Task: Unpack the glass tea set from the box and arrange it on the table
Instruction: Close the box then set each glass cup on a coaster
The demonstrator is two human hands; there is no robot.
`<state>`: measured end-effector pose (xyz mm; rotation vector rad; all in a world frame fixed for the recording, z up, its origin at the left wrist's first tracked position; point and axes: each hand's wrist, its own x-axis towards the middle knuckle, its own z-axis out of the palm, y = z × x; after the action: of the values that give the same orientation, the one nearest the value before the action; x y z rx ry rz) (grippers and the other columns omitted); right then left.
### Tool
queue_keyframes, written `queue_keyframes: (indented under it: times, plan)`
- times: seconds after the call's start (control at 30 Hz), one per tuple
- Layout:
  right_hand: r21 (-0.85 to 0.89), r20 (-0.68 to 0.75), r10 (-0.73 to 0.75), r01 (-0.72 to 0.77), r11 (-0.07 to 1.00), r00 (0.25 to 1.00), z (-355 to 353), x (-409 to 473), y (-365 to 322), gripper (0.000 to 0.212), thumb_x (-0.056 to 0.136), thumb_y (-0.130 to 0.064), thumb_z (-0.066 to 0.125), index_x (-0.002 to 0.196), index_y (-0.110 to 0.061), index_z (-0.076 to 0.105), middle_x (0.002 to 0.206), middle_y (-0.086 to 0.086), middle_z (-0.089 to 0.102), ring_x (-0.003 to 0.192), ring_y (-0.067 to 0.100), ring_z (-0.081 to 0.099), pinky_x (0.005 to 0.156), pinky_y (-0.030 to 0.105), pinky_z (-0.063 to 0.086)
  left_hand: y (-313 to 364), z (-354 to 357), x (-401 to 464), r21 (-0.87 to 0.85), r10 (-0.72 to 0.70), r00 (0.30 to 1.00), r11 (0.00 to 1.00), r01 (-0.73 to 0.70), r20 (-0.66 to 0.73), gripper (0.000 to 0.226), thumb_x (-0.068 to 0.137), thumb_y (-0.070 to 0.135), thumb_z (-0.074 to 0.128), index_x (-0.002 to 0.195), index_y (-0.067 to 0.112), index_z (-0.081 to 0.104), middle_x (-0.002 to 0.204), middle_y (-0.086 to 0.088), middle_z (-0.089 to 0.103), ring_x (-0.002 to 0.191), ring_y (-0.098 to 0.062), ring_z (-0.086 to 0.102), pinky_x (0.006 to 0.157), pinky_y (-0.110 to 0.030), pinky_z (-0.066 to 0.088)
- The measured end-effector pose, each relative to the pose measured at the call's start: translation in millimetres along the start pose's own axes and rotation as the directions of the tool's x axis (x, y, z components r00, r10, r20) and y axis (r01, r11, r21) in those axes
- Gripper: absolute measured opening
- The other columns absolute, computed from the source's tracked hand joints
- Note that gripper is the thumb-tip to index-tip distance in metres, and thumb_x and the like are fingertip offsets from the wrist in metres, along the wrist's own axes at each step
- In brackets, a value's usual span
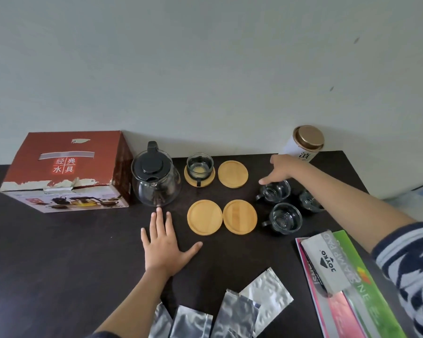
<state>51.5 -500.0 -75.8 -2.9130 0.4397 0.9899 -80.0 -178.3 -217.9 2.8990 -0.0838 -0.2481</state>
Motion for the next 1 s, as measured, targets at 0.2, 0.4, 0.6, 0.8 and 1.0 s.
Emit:
queue_keyframes:
  times: [0.2, 0.4, 0.6, 0.8, 1.0]
  plan:
    - [0.046, 0.071, 0.072, -0.076, 0.996, 0.995, 20.8, -3.6, 5.6, 0.098, 0.081, -0.066, 0.059, 0.148, -0.004, 0.025, 0.151, 0.014, 0.035, 0.133, 0.032, 0.042, 0.103, 0.039, 0.041, 0.9, -1.7, -0.7, -0.005, -0.009, 1.0, 1.0, 0.009, 0.005, 0.123, 0.063, 0.094, 0.026, 0.152, 0.01, 0.013, 0.161, -0.009, -0.004, 0.148, -0.024, -0.007, 0.116, -0.052, 0.007]
    - [0.13, 0.009, 0.07, -0.07, 0.989, 0.998, 19.2, -5.0, -6.8, 0.067, 0.081, -0.046, 0.067, 0.13, -0.004, 0.048, 0.111, 0.011, 0.058, 0.1, 0.027, 0.058, 0.075, 0.032, 0.051, 0.6, -1.1, -0.3, -0.022, -0.007, 1.0, 1.0, 0.007, 0.005, 0.123, 0.063, 0.094, 0.027, 0.152, 0.01, 0.013, 0.161, -0.009, -0.003, 0.148, -0.024, -0.008, 0.116, -0.053, 0.006]
    - [0.149, -0.178, -0.023, 0.05, 0.988, 0.984, 2.7, -3.1, -18.3, 0.038, 0.064, -0.035, 0.076, 0.079, -0.01, 0.053, 0.08, 0.005, 0.059, 0.075, 0.02, 0.058, 0.052, 0.026, 0.04, 1.1, -1.0, 0.9, -0.01, -0.006, 1.0, 1.0, 0.006, 0.011, 0.122, 0.064, 0.093, 0.027, 0.152, 0.01, 0.013, 0.161, -0.009, -0.003, 0.148, -0.025, -0.007, 0.116, -0.053, 0.007]
    - [0.18, -0.229, -0.177, 0.221, 0.959, 0.957, -5.5, 4.5, -43.2, 0.053, 0.057, -0.032, 0.08, 0.099, -0.008, 0.057, 0.093, 0.007, 0.061, 0.085, 0.022, 0.058, 0.064, 0.033, 0.049, -0.4, -1.1, -0.4, -0.012, -0.003, 1.0, 1.0, 0.003, 0.009, 0.123, 0.064, 0.093, 0.028, 0.152, 0.009, 0.014, 0.161, -0.01, -0.002, 0.148, -0.026, -0.005, 0.116, -0.053, 0.008]
    - [0.152, -0.212, -0.241, 0.276, 0.949, 0.947, -0.7, 16.6, -65.2, 0.059, 0.053, -0.033, 0.08, 0.105, -0.012, 0.058, 0.1, 0.005, 0.063, 0.09, 0.023, 0.059, 0.078, 0.04, 0.057, 0.6, -1.4, -0.1, -0.015, -0.006, 1.0, 1.0, 0.006, 0.007, 0.122, 0.063, 0.093, 0.028, 0.152, 0.01, 0.015, 0.161, -0.009, -0.002, 0.148, -0.025, -0.005, 0.116, -0.053, 0.008]
